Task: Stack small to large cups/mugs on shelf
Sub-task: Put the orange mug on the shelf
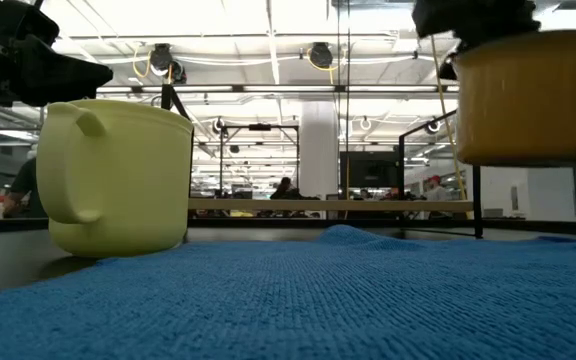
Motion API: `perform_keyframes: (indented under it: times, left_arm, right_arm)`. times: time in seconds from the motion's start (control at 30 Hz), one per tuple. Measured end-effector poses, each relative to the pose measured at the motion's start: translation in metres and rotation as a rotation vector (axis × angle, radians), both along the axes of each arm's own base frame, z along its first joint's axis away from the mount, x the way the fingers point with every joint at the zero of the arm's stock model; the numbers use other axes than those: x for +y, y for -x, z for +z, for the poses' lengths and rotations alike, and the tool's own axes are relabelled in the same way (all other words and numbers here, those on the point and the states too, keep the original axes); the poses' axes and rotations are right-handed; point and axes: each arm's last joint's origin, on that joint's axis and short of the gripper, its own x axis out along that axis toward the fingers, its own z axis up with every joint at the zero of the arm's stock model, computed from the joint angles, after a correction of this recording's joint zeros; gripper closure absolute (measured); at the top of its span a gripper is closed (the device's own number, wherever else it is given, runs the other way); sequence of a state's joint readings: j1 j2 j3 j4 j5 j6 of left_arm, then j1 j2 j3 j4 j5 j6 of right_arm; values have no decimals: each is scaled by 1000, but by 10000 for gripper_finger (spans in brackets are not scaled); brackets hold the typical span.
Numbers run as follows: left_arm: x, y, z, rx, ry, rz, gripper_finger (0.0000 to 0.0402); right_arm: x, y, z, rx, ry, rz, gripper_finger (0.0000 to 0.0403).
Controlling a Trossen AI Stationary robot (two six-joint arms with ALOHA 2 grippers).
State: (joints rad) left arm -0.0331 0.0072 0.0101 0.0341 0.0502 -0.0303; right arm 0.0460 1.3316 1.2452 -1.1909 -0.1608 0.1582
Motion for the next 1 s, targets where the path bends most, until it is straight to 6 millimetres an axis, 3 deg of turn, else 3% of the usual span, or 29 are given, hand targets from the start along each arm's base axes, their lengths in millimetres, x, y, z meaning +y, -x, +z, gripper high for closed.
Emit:
perform_keyframes:
  times: [0.57,1.0]
  left_arm:
    - [0,0,0,0,0,0,369]
    - [0,0,0,2,0,0,369]
  right_arm:
    - [-22,-49,63,-91,32,46,394]
    - [-71,-85,87,-110,70,15,394]
